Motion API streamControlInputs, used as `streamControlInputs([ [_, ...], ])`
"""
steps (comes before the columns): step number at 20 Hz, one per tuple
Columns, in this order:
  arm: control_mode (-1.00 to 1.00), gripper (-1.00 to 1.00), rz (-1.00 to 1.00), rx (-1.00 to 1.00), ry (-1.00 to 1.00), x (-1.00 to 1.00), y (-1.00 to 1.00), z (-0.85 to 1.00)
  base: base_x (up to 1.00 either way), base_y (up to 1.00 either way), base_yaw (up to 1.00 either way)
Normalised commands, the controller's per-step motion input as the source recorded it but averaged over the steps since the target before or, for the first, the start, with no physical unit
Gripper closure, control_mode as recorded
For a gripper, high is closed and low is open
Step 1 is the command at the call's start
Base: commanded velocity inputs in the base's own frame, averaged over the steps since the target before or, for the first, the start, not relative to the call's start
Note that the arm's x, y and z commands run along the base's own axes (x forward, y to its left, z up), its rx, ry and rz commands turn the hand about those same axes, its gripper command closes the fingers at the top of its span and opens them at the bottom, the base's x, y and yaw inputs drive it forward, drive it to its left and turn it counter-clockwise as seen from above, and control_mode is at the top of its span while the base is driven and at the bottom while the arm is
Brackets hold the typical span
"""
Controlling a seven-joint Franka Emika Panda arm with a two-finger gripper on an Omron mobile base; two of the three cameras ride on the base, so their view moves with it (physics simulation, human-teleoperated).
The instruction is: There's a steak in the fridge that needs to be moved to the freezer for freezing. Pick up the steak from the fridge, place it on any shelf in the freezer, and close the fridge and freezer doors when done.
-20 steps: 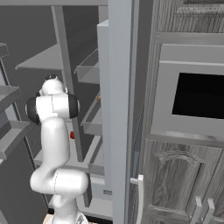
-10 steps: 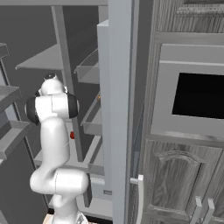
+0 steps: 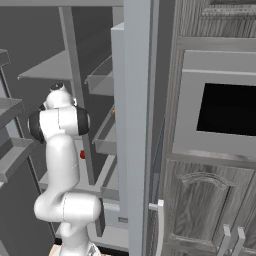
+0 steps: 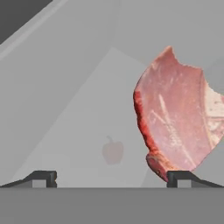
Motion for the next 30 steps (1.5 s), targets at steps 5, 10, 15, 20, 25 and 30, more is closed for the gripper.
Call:
streamControlInputs([
  [5,-1.00,-1.00,0.00,0.00,0.00,0.33,0.00,0.01,0.00,0.00,0.00],
  [10,-1.00,-1.00,0.00,0.00,0.00,0.39,0.00,-0.04,0.00,0.00,0.00],
  [15,-1.00,-1.00,0.00,0.00,-0.01,0.43,0.00,-0.14,0.00,0.00,0.00],
  [20,-1.00,-1.00,0.00,0.00,0.00,0.47,0.00,-0.19,0.00,0.00,0.00],
  [25,-1.00,1.00,0.00,-0.02,0.01,0.31,0.00,-0.42,0.00,0.00,0.00],
  [30,-1.00,1.00,0.00,-0.05,0.06,0.00,-0.12,-0.63,0.00,0.00,0.00],
])
